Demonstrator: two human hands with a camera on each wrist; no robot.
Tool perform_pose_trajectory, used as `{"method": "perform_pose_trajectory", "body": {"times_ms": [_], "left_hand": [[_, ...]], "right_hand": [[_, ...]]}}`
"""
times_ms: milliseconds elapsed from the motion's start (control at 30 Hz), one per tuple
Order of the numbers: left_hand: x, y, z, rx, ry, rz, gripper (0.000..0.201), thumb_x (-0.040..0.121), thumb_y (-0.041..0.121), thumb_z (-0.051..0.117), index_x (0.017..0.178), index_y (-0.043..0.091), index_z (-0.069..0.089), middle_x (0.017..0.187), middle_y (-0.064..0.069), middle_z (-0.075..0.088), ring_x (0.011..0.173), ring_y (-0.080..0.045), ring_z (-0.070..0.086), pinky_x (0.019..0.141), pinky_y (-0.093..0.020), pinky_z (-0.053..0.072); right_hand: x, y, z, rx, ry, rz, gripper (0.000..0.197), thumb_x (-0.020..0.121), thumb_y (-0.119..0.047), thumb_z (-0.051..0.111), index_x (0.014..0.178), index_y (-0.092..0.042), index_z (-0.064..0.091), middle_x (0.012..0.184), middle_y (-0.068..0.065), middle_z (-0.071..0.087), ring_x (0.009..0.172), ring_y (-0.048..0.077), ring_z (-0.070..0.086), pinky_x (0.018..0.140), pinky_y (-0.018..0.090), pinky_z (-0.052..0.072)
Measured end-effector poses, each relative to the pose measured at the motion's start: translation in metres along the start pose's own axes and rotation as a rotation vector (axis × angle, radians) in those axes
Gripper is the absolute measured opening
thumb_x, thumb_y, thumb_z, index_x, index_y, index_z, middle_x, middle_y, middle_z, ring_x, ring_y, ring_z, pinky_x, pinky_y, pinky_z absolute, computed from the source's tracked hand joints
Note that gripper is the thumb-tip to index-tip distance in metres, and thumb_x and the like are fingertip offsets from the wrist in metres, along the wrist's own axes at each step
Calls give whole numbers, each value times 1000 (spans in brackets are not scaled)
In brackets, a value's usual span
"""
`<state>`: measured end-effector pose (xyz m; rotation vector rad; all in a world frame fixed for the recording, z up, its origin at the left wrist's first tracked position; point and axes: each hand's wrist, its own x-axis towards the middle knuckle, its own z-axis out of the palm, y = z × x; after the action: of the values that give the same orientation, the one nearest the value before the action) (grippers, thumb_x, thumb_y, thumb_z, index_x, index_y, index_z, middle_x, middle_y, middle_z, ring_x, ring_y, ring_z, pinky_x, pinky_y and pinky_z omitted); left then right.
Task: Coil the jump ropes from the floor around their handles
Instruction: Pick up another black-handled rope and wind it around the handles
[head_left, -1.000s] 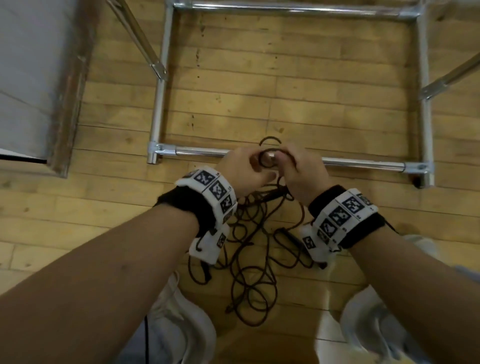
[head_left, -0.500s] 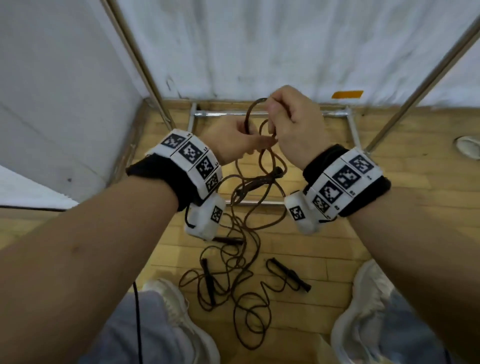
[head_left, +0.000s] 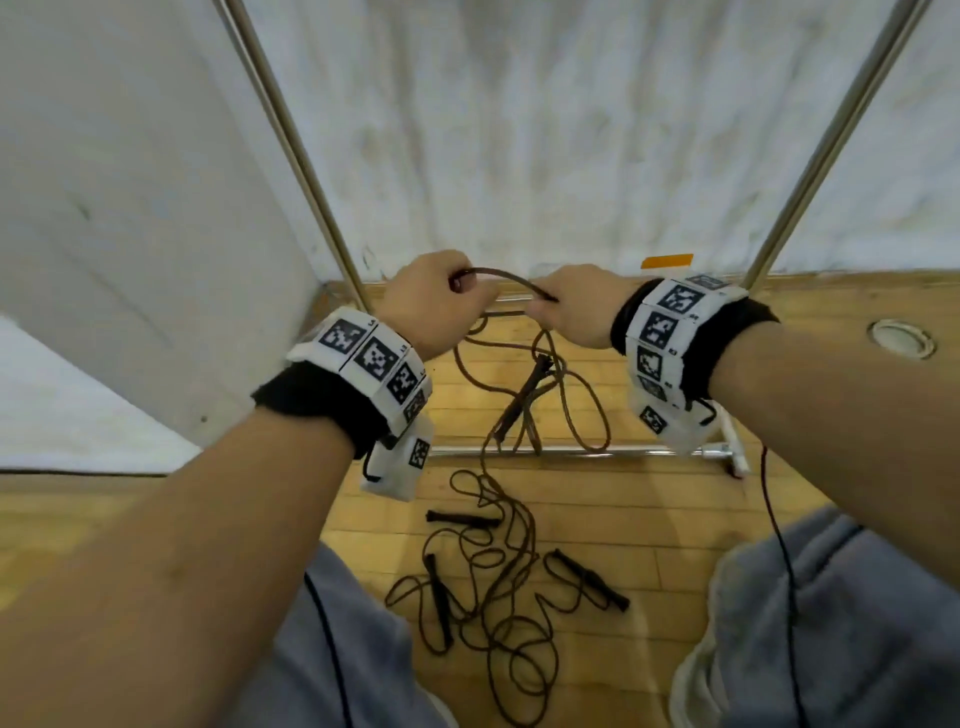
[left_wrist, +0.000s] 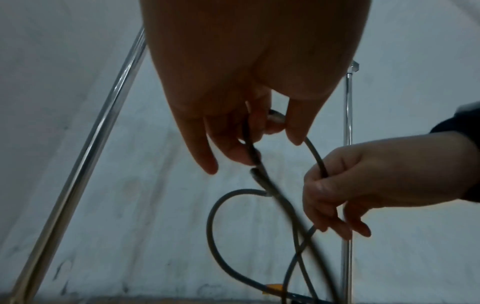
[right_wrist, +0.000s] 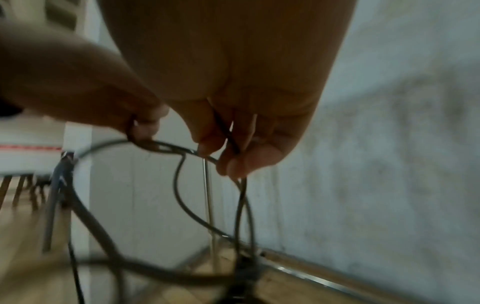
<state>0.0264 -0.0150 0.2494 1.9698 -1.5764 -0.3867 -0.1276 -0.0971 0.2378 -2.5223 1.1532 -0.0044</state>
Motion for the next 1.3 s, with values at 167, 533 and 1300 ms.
{"method": "perform_pose_trajectory", "body": {"times_ms": [167, 533, 1300], "left_hand": [[8, 2, 9, -152, -54, -112, 33, 98, 35, 45, 78, 15, 62, 70, -5, 66, 72, -23, 68, 76, -41, 55], [20, 7, 6, -426, -43, -257, 30, 95, 46, 44, 88, 23, 62, 76, 4, 61, 72, -15, 65, 68, -39, 58], [-4, 8, 29, -29, -588, -93, 24, 87, 22, 60, 103, 40, 62, 105, 14, 62, 100, -9, 56, 79, -27, 42]], "right_hand": [[0, -4, 11, 488, 80, 65, 36, 97, -31, 42, 74, -13, 64, 75, 1, 68, 70, 16, 63, 69, 32, 49], [-7, -29, 13, 355, 41, -33, 12, 90, -31, 58, 87, -23, 66, 75, -6, 62, 69, 9, 56, 59, 21, 45], [-18, -16, -44, 1272, 335, -11, 11, 93, -6, 50, 90, -14, 56, 64, 2, 48, 42, 11, 41, 54, 29, 47]]}}
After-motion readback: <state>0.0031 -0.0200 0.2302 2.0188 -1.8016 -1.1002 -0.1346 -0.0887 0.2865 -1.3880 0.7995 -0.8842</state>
